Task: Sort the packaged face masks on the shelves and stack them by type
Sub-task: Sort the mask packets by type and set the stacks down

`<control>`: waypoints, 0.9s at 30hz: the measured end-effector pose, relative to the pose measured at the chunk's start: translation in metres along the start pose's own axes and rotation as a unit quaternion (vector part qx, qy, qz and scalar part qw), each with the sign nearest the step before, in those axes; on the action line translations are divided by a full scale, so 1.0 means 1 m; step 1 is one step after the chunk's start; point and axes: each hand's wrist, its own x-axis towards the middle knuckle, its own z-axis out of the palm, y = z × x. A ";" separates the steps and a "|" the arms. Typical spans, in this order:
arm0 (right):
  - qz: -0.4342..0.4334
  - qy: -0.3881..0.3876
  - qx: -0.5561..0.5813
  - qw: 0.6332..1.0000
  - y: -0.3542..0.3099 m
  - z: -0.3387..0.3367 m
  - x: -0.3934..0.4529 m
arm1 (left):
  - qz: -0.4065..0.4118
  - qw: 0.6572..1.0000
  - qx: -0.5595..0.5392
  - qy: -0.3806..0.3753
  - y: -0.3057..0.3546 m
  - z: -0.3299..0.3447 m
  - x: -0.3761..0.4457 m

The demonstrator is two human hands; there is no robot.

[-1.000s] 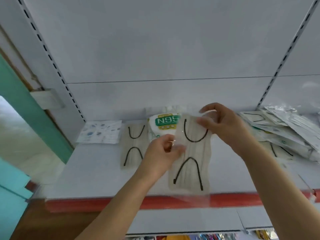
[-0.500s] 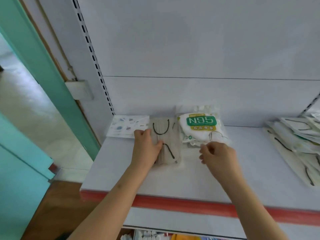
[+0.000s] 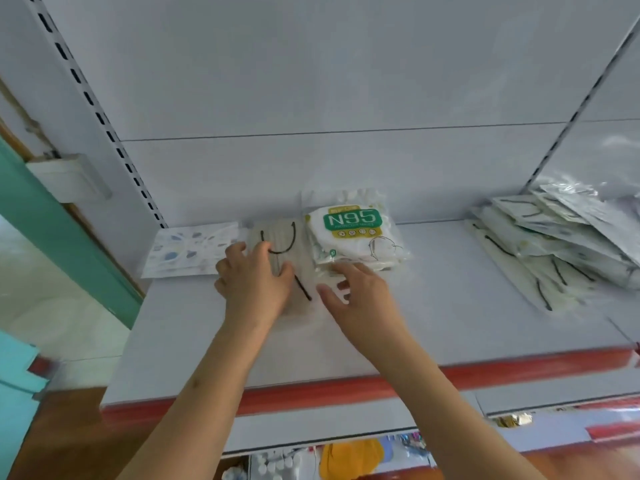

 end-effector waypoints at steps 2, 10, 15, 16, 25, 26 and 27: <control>0.021 0.079 -0.001 0.997 0.017 -0.030 -0.007 | 0.031 0.997 -0.003 0.069 0.014 -0.004 -0.006; 0.174 0.252 -0.082 0.948 0.152 -0.159 -0.032 | 0.242 0.943 -0.224 0.031 0.163 0.043 -0.020; 0.147 0.356 -0.135 0.913 0.210 -0.236 -0.022 | 0.223 0.950 -0.200 -0.083 0.275 0.120 -0.026; 0.154 0.339 -0.165 0.913 0.223 -0.251 -0.016 | 0.203 0.956 -0.190 -0.096 0.293 0.133 -0.026; 0.138 0.195 -0.126 0.963 0.317 -0.304 0.011 | 0.191 0.970 -0.112 -0.097 0.403 0.212 -0.032; 0.128 0.199 -0.111 0.965 0.320 -0.307 0.011 | 0.190 0.971 -0.111 -0.095 0.408 0.215 -0.034; 0.118 0.195 -0.094 0.969 0.323 -0.311 0.010 | 0.192 0.972 -0.107 -0.087 0.410 0.219 -0.035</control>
